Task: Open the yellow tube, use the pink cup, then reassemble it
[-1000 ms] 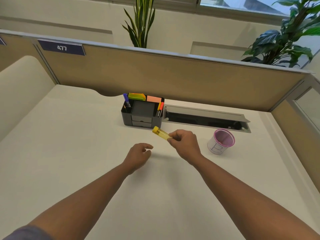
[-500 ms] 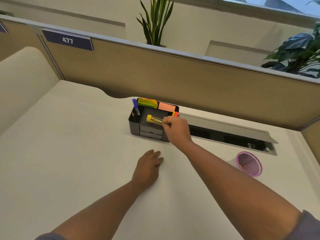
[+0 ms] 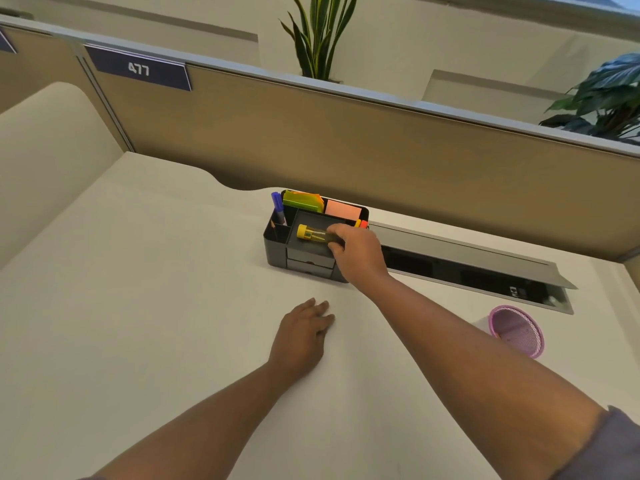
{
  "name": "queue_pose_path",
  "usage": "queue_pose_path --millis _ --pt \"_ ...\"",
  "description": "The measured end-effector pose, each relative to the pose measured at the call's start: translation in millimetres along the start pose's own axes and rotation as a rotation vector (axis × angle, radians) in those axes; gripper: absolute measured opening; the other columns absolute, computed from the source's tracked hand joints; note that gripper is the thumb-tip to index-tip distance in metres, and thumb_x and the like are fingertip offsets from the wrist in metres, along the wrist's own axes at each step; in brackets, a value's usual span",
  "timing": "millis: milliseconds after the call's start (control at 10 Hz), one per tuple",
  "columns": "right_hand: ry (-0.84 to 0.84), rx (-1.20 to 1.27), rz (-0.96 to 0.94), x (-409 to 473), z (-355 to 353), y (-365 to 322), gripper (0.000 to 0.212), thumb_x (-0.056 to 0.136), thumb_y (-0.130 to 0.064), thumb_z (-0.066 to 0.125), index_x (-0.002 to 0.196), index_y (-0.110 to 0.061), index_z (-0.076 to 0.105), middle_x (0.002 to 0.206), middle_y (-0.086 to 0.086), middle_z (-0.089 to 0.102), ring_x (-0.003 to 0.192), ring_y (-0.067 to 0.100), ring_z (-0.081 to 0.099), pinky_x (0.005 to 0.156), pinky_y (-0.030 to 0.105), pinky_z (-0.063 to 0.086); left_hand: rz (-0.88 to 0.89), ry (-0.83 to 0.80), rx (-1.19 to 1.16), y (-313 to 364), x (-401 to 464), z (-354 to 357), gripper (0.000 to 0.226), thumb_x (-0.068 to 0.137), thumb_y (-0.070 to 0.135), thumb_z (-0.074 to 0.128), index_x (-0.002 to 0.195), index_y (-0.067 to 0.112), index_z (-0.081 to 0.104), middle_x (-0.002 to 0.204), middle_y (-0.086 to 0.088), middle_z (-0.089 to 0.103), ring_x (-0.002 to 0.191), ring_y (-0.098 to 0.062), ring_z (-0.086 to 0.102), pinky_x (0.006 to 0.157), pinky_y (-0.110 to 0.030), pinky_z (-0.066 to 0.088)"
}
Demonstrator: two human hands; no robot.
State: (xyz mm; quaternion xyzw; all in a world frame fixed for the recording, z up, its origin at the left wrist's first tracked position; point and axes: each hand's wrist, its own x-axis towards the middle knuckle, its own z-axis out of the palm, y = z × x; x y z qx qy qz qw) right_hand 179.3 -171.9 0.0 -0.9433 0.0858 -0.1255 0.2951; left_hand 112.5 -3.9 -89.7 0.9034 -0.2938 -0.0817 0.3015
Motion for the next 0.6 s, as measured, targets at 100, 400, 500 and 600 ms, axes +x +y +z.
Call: queue_pose_path --millis 100,400,500,600 --pt "0.015 0.026 0.032 -4 1 -1 0.040 0.093 -0.010 0.072 0.132 -0.016 0.066 0.118 0.004 0.075 0.104 0.021 0.068 0.090 0.031 0.052 -0.002 -0.023 0.020 0 1 -1 0.035 0.100 0.015 0.050 0.129 0.021 0.068 0.149 -0.004 0.056 0.144 -0.028 0.044 0.117 -0.038 0.035" --pt "0.013 0.029 0.058 -33 -20 -9 0.045 0.093 -0.009 0.071 0.136 -0.017 0.062 0.130 0.006 0.070 0.120 0.026 0.064 0.096 0.032 0.048 -0.054 -0.183 0.000 7 5 -22 0.036 0.103 0.019 0.048 0.135 0.017 0.064 0.156 -0.003 0.048 0.149 -0.025 0.035 0.119 -0.033 0.030" --pt "-0.001 0.019 0.051 -45 -31 -14 0.044 0.094 -0.010 0.070 0.136 -0.018 0.062 0.131 0.006 0.070 0.120 0.026 0.064 0.094 0.029 0.046 -0.083 -0.264 -0.003 8 5 -35 0.044 0.102 0.017 0.047 0.145 0.016 0.053 0.160 -0.003 0.042 0.152 -0.023 0.030 0.121 -0.031 0.024" --pt "0.018 0.016 0.049 -55 -42 -22 0.043 0.095 -0.010 0.069 0.137 -0.016 0.062 0.130 0.007 0.070 0.120 0.027 0.064 0.090 0.026 0.043 -0.107 -0.216 -0.035 17 3 -48 0.046 0.102 0.018 0.048 0.148 0.018 0.049 0.161 0.000 0.041 0.152 -0.020 0.029 0.121 -0.032 0.023"
